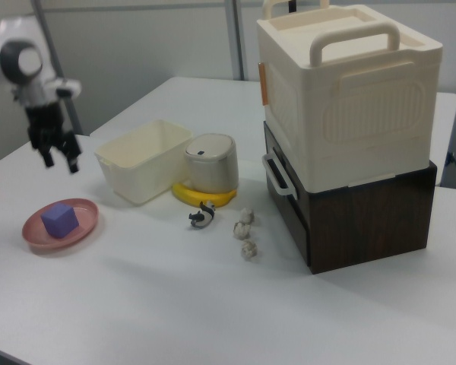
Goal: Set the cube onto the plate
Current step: 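Release the cube onto the plate and raise the gripper away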
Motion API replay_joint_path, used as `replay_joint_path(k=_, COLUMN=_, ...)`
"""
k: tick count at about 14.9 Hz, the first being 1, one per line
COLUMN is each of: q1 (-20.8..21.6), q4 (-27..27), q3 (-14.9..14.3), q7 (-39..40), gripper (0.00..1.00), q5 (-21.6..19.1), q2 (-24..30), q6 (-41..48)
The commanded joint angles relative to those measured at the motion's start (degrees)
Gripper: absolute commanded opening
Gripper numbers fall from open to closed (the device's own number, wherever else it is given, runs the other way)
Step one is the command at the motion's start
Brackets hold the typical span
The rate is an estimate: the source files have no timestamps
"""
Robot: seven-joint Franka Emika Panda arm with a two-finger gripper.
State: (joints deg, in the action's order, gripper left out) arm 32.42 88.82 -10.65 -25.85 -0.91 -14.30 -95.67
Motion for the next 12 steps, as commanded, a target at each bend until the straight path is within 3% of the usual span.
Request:
replay_joint_path(k=1, q1=-10.51, q4=2.5, q3=-0.52, q7=14.13, gripper=1.0, q5=0.21, q2=8.49, q6=2.68)
replay_joint_path(k=7, q1=-21.51, q4=2.5, q3=-0.43, q7=24.61, gripper=1.0, q5=0.21, q2=8.85, q6=2.68)
replay_joint_path(k=12, q1=-23.98, q4=2.5, q3=-0.52, q7=24.18, gripper=1.0, q5=0.3, q2=10.08, q6=2.68)
